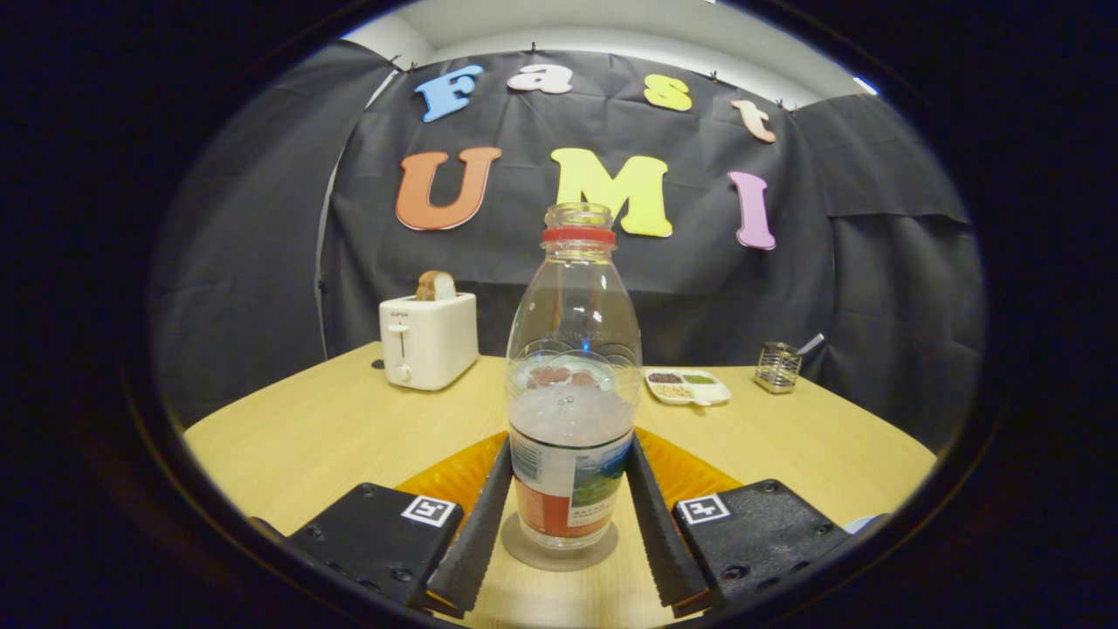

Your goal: Take the bottle from table, then pour the juice into the cup, finally place the bottle on the coaster

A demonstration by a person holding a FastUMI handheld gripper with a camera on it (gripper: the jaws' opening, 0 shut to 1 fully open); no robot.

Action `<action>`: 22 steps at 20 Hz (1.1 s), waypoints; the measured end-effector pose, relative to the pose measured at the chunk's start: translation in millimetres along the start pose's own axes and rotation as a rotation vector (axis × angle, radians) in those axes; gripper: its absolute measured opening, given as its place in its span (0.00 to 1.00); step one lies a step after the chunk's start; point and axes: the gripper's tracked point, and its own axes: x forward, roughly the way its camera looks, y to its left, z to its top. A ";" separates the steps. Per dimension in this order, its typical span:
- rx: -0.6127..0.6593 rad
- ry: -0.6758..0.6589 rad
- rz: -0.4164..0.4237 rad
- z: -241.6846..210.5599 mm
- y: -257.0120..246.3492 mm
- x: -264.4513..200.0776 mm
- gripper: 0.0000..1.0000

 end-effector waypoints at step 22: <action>-0.037 0.023 0.027 -7.9 8.4 -4.2 1.00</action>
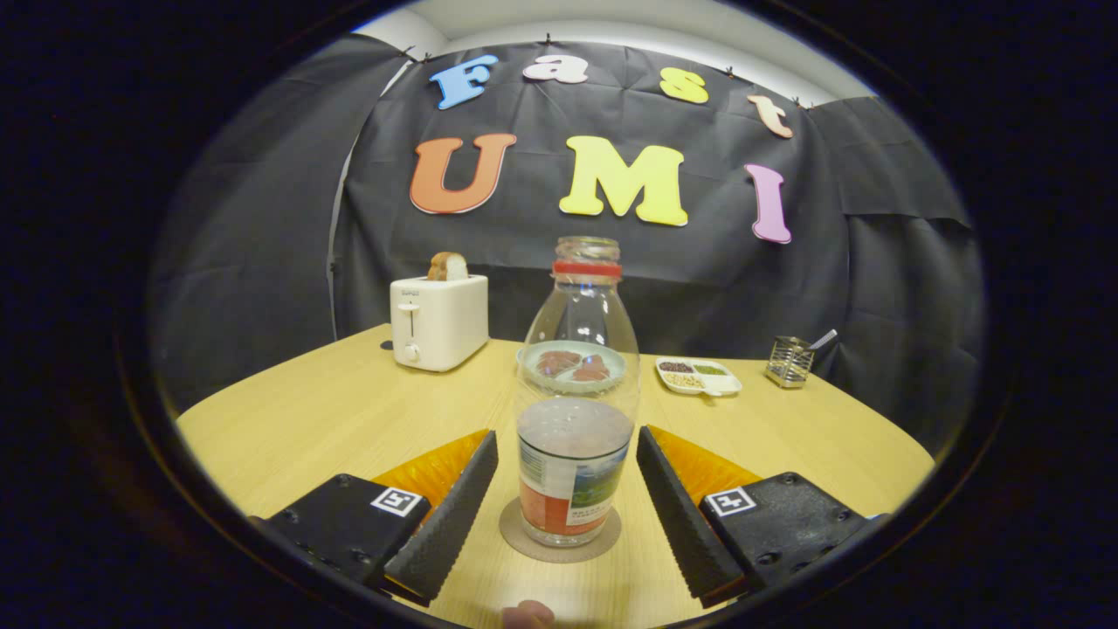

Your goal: Take the bottle from table, then pour the juice into the cup, finally place the bottle on the coaster

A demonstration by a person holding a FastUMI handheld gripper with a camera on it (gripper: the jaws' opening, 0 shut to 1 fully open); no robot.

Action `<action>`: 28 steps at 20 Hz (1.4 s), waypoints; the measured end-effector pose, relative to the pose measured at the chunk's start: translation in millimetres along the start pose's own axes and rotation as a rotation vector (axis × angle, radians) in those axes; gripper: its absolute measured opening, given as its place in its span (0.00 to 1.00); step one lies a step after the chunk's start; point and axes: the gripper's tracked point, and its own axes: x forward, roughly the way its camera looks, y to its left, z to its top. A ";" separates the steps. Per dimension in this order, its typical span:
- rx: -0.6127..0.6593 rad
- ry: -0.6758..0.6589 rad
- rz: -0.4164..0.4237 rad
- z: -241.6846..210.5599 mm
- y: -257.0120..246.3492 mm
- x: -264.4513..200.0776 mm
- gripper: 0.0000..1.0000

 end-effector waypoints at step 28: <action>0.115 -0.306 -0.008 267.3 -33.5 -328.8 1.00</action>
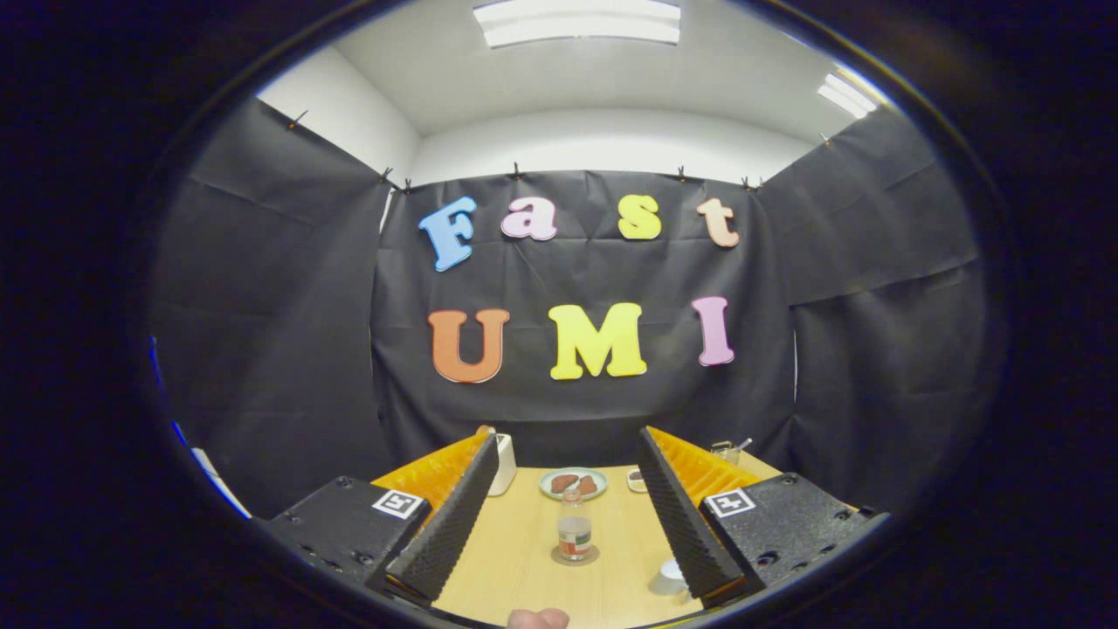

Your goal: Take the bottle from table, then pour the juice into the cup, finally place the bottle on the coaster

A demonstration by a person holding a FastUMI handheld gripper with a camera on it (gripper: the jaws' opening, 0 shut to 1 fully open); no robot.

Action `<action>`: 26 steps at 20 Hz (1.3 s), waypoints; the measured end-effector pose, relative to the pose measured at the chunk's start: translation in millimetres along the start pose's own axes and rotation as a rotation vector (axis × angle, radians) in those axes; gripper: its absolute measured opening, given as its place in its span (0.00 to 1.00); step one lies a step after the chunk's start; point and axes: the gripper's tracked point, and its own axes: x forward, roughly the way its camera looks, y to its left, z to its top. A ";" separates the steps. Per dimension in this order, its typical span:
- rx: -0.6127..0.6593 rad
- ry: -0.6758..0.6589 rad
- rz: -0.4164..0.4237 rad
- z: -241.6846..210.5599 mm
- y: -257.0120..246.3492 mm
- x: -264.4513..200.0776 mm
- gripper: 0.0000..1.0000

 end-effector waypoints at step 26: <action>0.037 -0.014 0.055 -3.1 4.8 -69.1 1.00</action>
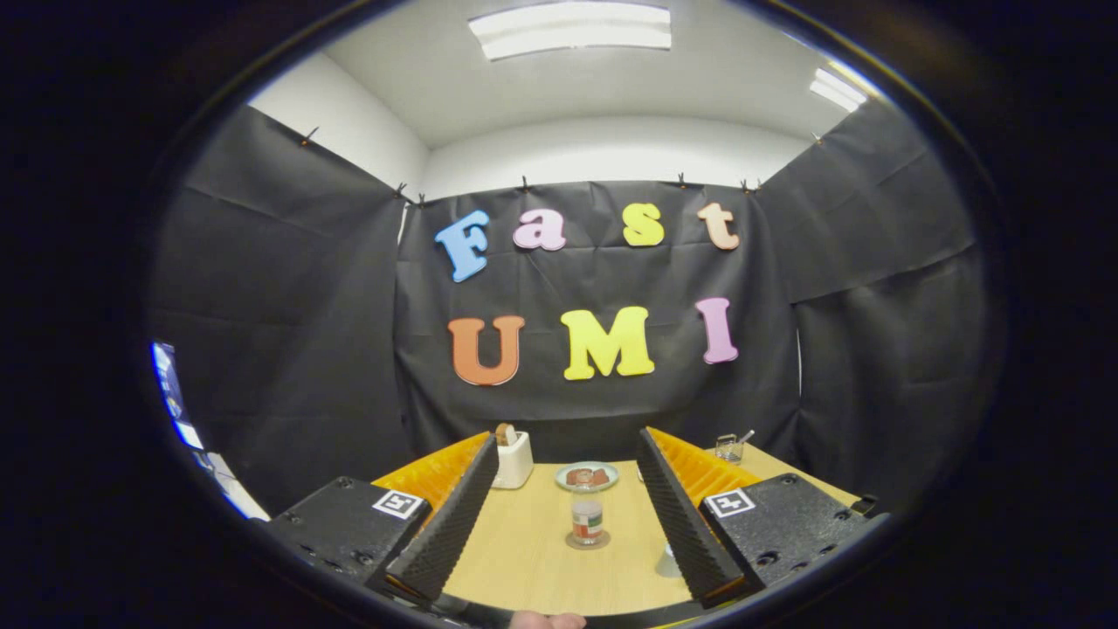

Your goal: Take the bottle from table, then pour the juice into the cup, finally place the bottle on the coaster

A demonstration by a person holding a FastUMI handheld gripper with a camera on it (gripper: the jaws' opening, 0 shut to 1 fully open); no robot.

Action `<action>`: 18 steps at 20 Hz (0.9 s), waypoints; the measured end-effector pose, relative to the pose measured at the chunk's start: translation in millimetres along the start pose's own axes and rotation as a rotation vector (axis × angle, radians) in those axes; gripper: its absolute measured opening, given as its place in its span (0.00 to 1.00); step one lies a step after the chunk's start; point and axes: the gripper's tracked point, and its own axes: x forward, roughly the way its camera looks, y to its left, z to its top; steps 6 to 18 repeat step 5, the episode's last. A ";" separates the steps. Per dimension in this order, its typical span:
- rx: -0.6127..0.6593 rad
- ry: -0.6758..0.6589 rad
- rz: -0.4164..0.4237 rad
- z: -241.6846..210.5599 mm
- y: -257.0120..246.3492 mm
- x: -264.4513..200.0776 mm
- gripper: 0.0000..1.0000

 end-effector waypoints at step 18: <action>-0.001 0.005 -0.003 0.3 -1.4 -2.1 1.00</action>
